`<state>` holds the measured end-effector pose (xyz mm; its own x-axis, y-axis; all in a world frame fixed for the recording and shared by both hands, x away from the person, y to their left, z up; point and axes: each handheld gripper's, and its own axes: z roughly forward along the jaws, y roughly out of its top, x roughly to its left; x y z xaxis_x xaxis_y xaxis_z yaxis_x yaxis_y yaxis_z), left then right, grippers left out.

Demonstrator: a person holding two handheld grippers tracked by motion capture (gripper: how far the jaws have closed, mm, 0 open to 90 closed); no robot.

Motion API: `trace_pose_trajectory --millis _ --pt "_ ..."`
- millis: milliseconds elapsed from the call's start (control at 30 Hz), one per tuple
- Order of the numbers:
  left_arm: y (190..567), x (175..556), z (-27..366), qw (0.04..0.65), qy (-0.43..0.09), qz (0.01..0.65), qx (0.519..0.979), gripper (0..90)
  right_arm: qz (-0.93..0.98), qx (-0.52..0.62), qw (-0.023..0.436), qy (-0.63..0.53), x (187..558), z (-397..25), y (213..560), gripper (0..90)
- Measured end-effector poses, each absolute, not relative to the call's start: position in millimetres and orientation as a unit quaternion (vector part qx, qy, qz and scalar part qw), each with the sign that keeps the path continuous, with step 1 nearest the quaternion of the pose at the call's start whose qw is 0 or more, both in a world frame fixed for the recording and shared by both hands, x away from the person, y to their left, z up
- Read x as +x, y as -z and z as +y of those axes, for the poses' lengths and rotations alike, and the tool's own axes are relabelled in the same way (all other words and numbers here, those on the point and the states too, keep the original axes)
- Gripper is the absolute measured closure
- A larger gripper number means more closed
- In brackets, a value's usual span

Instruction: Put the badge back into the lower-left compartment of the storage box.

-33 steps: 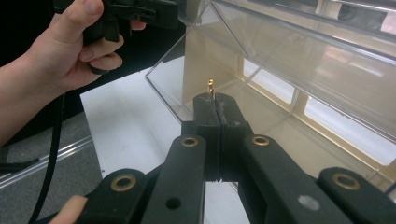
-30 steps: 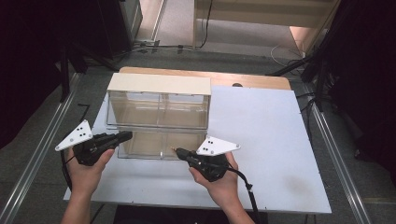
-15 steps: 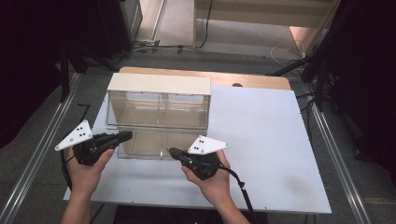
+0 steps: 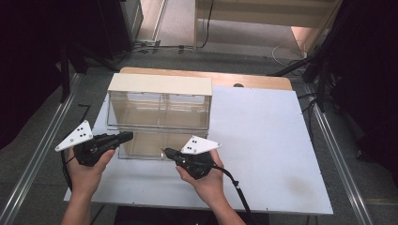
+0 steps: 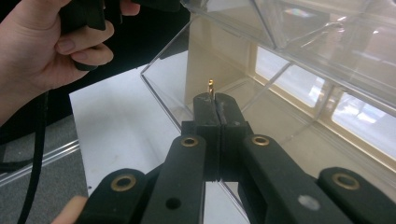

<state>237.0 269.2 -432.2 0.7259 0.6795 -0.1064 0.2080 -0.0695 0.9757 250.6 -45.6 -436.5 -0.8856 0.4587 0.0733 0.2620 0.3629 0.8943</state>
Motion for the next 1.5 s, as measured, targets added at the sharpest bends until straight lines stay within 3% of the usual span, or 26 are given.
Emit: trace_pose_trajectory --millis 1367,1500 --pt "432.5 237.5 269.8 0.608 -0.193 0.313 0.704 90.0 0.848 0.215 0.085 -0.477 263.7 0.8 461.9 86.5" --pt "432.5 237.5 269.8 0.608 -0.193 0.313 0.704 90.0 0.847 0.22 0.079 -0.477 265.1 0.2 461.9 81.4"
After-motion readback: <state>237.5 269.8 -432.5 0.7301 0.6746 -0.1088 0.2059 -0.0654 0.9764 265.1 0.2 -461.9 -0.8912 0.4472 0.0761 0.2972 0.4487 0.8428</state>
